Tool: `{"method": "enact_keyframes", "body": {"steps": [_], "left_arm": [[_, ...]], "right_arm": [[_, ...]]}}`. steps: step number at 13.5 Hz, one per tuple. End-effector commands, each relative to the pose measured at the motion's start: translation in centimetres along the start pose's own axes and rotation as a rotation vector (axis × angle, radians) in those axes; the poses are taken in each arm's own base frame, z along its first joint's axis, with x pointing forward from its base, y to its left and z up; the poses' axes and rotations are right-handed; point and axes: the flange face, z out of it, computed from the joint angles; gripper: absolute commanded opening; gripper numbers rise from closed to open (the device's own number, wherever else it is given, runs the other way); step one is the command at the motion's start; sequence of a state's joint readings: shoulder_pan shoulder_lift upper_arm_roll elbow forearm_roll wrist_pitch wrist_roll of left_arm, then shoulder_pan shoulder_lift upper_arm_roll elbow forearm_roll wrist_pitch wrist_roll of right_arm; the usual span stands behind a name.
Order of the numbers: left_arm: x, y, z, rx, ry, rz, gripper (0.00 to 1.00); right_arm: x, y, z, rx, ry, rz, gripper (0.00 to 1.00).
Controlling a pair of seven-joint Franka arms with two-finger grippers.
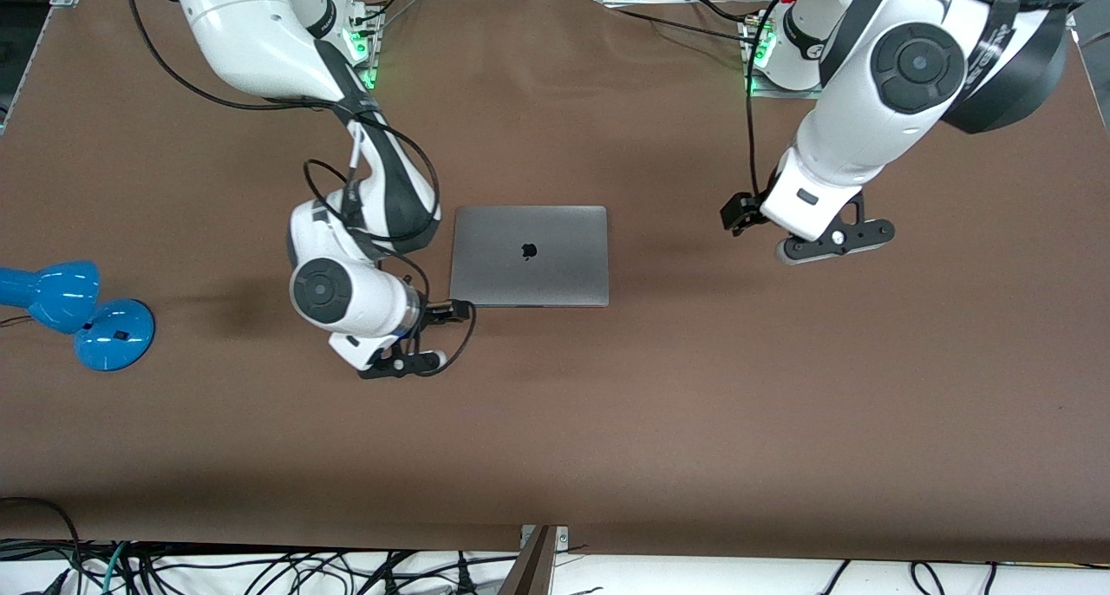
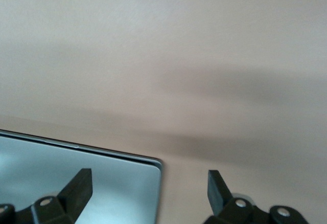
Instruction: Close laptop with both arms from behind
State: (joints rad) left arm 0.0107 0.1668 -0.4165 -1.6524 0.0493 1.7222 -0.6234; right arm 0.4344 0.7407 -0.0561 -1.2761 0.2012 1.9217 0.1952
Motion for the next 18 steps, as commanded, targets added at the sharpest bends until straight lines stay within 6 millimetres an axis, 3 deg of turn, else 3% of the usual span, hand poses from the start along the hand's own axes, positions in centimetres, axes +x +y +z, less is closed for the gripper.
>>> {"method": "enact_keyframes", "body": {"steps": [1, 6, 7, 10, 13, 16, 18], "left_arm": [[-0.9, -3.0, -0.3, 0.050, 0.018, 0.049, 1.00], [0.2, -7.5, -1.5, 0.059, 0.004, 0.106, 1.00], [0.5, -8.9, -2.0, 0.045, -0.004, 0.091, 1.00], [0.1, -11.8, -4.2, 0.029, -0.007, 0.129, 1.00], [-0.3, -15.3, -7.0, 0.018, 0.016, 0.140, 1.00], [-0.4, -19.1, -8.6, 0.008, 0.011, 0.172, 1.00], [-0.2, -19.7, -10.6, 0.016, 0.033, 0.235, 1.00]], "right_arm": [[0.1, 2.1, -6.0, -0.004, -0.002, 0.033, 0.99], [-1.6, 8.3, -17.7, -0.001, 0.033, 0.101, 1.00], [-2.0, 9.7, -19.1, 0.003, 0.039, 0.118, 1.00], [-3.3, 14.9, -22.8, 0.014, 0.051, 0.181, 1.00], [-4.8, 20.0, -25.5, -0.043, 0.058, 0.106, 1.00], [-6.5, 23.0, -27.9, -0.125, 0.073, 0.077, 1.00], [-7.7, 24.4, -28.4, -0.122, 0.072, 0.093, 1.00]]}}
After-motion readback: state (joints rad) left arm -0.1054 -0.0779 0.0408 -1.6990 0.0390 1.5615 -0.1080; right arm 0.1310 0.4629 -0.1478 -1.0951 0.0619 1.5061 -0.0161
